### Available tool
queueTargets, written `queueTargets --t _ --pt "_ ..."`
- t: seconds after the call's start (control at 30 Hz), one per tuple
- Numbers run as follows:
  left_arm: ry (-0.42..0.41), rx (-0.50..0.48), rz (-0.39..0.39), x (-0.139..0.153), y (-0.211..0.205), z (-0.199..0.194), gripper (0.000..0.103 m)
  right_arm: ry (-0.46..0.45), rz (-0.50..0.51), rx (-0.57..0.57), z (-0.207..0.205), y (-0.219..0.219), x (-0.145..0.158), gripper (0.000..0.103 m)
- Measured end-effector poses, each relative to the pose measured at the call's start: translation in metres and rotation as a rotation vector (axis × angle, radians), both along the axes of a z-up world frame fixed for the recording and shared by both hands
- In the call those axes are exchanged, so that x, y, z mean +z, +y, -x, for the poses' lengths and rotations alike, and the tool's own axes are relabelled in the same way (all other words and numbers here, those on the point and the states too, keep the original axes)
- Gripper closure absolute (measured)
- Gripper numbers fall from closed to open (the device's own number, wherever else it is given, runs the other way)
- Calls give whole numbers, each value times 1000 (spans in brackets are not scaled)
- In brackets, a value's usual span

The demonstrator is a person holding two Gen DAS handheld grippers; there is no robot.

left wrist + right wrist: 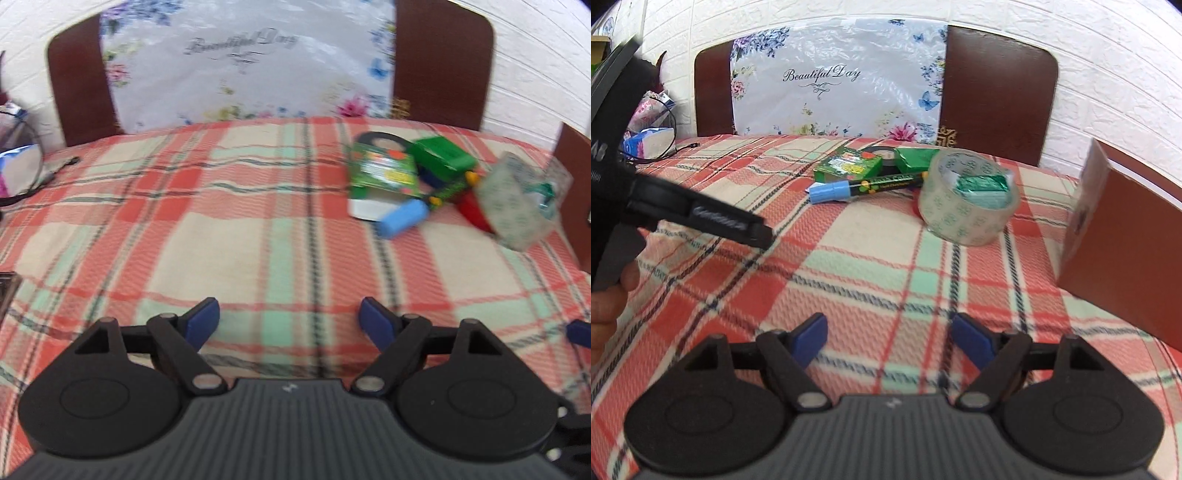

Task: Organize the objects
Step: 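Withdraw the left tool and move it toward the blue-capped marker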

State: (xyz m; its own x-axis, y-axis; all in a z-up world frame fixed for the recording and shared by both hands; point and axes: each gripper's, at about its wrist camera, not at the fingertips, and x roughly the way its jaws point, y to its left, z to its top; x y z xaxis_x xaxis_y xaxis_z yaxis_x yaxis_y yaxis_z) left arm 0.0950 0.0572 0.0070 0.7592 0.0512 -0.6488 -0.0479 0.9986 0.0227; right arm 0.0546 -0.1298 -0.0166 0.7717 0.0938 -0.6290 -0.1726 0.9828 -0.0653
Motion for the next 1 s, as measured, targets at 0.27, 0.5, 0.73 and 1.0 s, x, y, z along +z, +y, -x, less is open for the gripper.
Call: queueTargets --t 0.27,0.5,0.73,1.0 --pt "-116 142 78 -8 54 0 12 32 -139 22 -54 20 1 28" --pt "-129 130 68 -10 50 -1 12 89 -334 -131 -131 18 4 40" --pt "-133 127 76 -12 53 -2 12 128 -432 -131 -159 19 2 66" --pt "-136 124 89 -12 54 -1 11 177 -416 2 -109 12 16 83"
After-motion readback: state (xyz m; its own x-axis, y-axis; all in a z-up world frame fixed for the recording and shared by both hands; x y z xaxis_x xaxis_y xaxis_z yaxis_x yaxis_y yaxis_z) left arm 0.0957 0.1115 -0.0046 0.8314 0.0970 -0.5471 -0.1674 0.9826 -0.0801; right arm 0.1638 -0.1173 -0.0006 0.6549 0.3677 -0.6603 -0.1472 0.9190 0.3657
